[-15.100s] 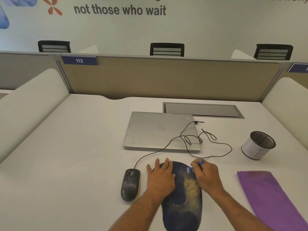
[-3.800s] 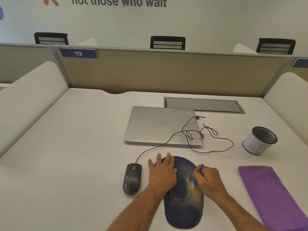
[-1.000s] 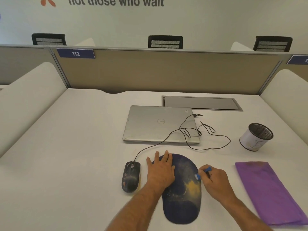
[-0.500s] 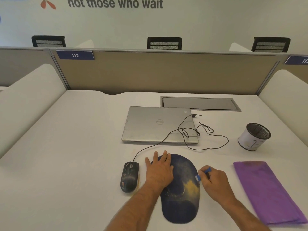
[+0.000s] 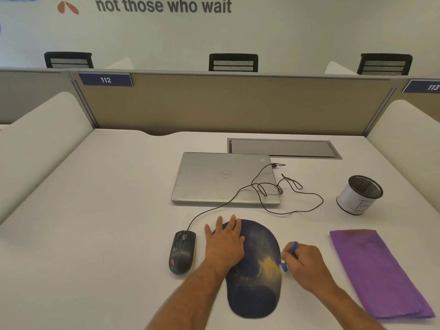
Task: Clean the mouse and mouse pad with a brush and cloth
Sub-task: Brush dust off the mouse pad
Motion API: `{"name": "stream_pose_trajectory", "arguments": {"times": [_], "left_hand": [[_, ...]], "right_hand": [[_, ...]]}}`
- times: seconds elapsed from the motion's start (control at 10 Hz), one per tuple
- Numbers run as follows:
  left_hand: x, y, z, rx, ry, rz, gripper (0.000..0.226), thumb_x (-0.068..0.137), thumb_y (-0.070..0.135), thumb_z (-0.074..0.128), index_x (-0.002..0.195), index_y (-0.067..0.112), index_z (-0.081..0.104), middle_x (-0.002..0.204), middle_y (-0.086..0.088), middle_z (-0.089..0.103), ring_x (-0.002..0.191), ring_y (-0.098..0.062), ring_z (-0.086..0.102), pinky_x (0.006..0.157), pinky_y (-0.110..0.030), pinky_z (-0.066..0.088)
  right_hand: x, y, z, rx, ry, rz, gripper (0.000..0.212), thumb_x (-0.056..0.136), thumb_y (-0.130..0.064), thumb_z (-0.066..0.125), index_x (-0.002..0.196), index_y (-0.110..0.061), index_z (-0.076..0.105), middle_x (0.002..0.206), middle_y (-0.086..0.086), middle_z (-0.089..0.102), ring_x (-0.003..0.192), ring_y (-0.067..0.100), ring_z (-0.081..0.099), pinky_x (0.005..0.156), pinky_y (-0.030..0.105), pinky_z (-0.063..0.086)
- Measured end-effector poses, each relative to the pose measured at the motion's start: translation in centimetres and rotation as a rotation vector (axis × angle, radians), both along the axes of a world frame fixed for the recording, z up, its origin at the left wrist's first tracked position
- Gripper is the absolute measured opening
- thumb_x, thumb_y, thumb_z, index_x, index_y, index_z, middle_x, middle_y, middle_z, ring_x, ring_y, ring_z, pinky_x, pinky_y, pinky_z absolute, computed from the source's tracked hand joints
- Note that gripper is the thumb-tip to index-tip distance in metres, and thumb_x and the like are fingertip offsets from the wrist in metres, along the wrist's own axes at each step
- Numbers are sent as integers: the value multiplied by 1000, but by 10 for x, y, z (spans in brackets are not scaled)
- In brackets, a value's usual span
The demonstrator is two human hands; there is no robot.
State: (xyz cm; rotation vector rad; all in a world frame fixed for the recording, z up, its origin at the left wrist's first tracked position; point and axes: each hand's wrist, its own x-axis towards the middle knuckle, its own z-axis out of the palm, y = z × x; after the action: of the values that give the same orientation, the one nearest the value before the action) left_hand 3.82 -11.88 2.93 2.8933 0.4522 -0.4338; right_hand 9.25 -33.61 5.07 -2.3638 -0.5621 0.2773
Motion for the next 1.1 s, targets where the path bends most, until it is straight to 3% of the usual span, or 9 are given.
{"name": "stream_pose_trajectory", "arguments": {"times": [0.4, 0.6, 0.7, 0.9, 1.1], "left_hand": [[-1, -2, 1, -7, -18, 15, 59, 108, 44, 22, 160, 25, 2, 168, 5, 1, 154, -32, -3, 119, -64, 4], [-1, -3, 0, -8, -20, 21, 59, 108, 44, 23, 160, 26, 2, 168, 5, 1, 154, -32, -3, 120, -64, 4], [-1, -3, 1, -8, -13, 21, 59, 108, 44, 23, 160, 25, 1, 168, 5, 1, 154, -32, -3, 120, -64, 4], [0, -2, 2, -6, -14, 22, 60, 108, 44, 23, 160, 25, 1, 168, 5, 1, 154, -32, -3, 119, -63, 3], [-1, -3, 1, -3, -9, 20, 59, 108, 44, 22, 160, 25, 1, 168, 5, 0, 154, -32, -3, 119, -63, 3]], "right_hand": [[-2, 3, -1, 56, -6, -9, 16, 92, -23, 58, 79, -20, 65, 64, -2, 64, 58, 17, 62, 51, 15, 49], [-3, 6, -3, 53, 15, -12, 22, 92, -21, 58, 72, -15, 65, 61, 2, 64, 55, 19, 61, 51, 20, 49], [-4, 9, -1, 31, 23, 6, 19, 92, -25, 57, 78, -17, 66, 63, 0, 64, 58, 16, 62, 50, 15, 47], [-4, 10, -2, 85, 20, -18, 25, 91, -34, 55, 73, -18, 65, 63, 0, 64, 58, 17, 62, 49, 17, 47], [-4, 10, -4, 60, 39, -31, 28, 92, -19, 57, 66, -14, 64, 57, 4, 61, 52, 18, 60, 48, 19, 47]]}}
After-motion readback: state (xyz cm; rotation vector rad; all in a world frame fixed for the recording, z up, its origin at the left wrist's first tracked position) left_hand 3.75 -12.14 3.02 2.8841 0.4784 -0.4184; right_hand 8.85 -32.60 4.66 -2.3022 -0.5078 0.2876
